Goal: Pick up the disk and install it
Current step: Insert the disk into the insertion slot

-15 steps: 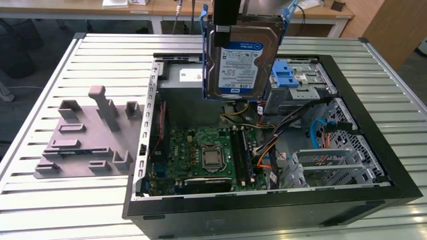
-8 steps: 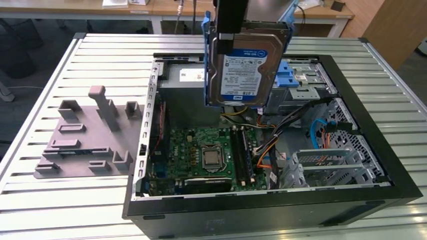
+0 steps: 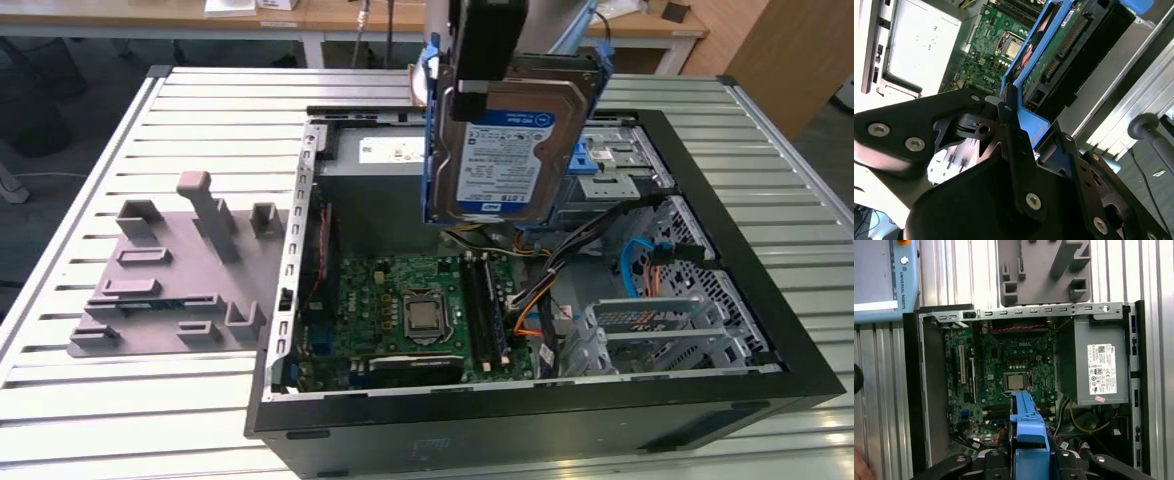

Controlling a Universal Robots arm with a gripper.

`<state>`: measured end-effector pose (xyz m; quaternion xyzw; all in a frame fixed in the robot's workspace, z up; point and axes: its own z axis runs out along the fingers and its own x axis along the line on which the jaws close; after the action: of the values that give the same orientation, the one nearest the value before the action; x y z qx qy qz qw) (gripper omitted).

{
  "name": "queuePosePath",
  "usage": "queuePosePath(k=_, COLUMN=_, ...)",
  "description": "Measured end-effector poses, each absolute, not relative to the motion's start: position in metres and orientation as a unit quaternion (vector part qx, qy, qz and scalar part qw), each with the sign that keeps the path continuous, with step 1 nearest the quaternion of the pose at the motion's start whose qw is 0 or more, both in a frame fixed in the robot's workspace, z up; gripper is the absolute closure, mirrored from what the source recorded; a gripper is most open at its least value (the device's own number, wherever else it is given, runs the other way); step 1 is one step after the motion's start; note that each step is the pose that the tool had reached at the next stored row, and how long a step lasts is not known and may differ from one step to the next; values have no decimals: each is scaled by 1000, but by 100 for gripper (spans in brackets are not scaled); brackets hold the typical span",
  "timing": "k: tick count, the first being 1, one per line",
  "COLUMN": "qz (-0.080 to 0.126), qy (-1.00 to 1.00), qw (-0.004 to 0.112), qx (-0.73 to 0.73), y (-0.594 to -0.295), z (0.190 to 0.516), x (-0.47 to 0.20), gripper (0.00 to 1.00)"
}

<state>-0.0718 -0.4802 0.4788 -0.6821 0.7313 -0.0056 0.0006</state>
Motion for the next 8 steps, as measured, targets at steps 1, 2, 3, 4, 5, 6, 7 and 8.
queuePosePath(k=1, qz=-6, qy=731, qw=1, qx=-682, y=-482, z=479, x=-70, gripper=64)
queuePosePath(k=2, qz=-6, qy=731, qw=1, qx=-682, y=-483, z=479, x=-69, gripper=64)
queuePosePath(k=3, qz=-6, qy=731, qw=1, qx=-682, y=-485, z=479, x=-68, gripper=64)
queuePosePath(k=4, qz=-6, qy=731, qw=1, qx=-682, y=-487, z=478, x=-68, gripper=64)
queuePosePath(k=5, qz=-6, qy=731, qw=1, qx=-682, y=-490, z=478, x=-67, gripper=64)
queuePosePath(k=6, qz=-6, qy=731, qw=1, qx=-682, y=-492, z=478, x=-67, gripper=64)
queuePosePath(k=7, qz=-6, qy=731, qw=1, qx=-682, y=-494, z=478, x=-66, gripper=64)
queuePosePath(k=8, qz=-6, qy=731, qw=1, qx=-682, y=-496, z=478, x=-65, gripper=64)
